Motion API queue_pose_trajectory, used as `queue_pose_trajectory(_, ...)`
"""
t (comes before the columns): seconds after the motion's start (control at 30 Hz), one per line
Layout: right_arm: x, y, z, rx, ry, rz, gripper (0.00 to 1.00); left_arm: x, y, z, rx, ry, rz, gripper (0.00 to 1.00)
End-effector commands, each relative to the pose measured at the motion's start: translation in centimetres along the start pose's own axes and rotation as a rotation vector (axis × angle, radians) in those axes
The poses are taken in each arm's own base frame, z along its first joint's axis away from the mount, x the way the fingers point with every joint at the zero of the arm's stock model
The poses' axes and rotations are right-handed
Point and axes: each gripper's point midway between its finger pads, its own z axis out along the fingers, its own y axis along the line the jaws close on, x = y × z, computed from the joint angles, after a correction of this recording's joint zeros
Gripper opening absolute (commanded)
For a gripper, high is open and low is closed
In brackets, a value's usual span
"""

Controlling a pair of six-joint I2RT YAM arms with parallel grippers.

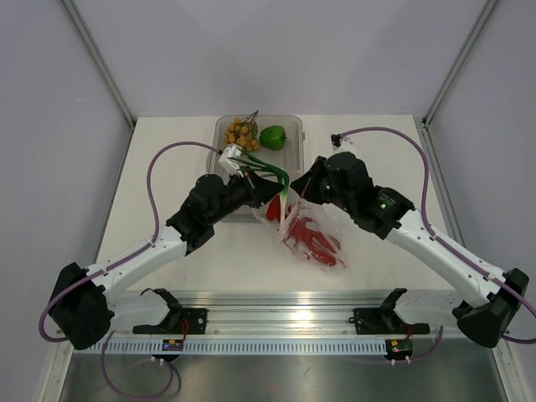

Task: Place the food in the zip-top bag and seal the zipper
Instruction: Place the fake vegetable in the zipper food storage bag.

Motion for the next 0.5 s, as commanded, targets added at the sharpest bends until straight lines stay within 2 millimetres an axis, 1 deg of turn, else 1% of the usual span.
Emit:
queue_pose_trajectory(0.0, -2.7, 2.0, -0.1, -0.056, -0.095, 0.037, 0.0, -0.8, -2.8, -1.4, 0.127, -0.035, 0.054, 0.0)
queue_pose_trajectory(0.13, -3.1, 2.0, 0.1, -0.049, -0.11, 0.036, 0.0, 0.1, -2.4, -1.7, 0.116, 0.01, 0.08, 0.0)
queue_pose_trajectory(0.17, -3.1, 2.1, 0.3, -0.052, -0.112, 0.038, 0.0, 0.0, -2.7, -1.7, 0.119, 0.017, 0.087, 0.0)
queue_pose_trajectory(0.2, -3.1, 2.3, 0.3, -0.055, -0.111, 0.037, 0.0, 0.5, -2.2, -1.6, 0.098, 0.049, 0.086, 0.0)
queue_pose_trajectory(0.27, -3.3, 2.6, 0.6, -0.064, -0.112, 0.039, 0.0, 1.0, -2.2, -1.1, 0.095, 0.095, 0.098, 0.0)
queue_pose_trajectory(0.4, -3.6, 3.1, 0.7, -0.08, -0.118, 0.04, 0.0, 2.6, -0.7, -0.6, 0.047, 0.158, 0.075, 0.0)
queue_pose_trajectory(0.43, -3.8, 3.4, 0.4, -0.092, -0.125, 0.041, 0.0, 2.8, -0.4, -0.4, 0.038, 0.168, 0.072, 0.0)
queue_pose_trajectory(0.47, -3.9, 3.6, 0.3, -0.1, -0.129, 0.041, 0.0, 3.3, 0.3, -0.2, 0.014, 0.181, 0.067, 0.0)
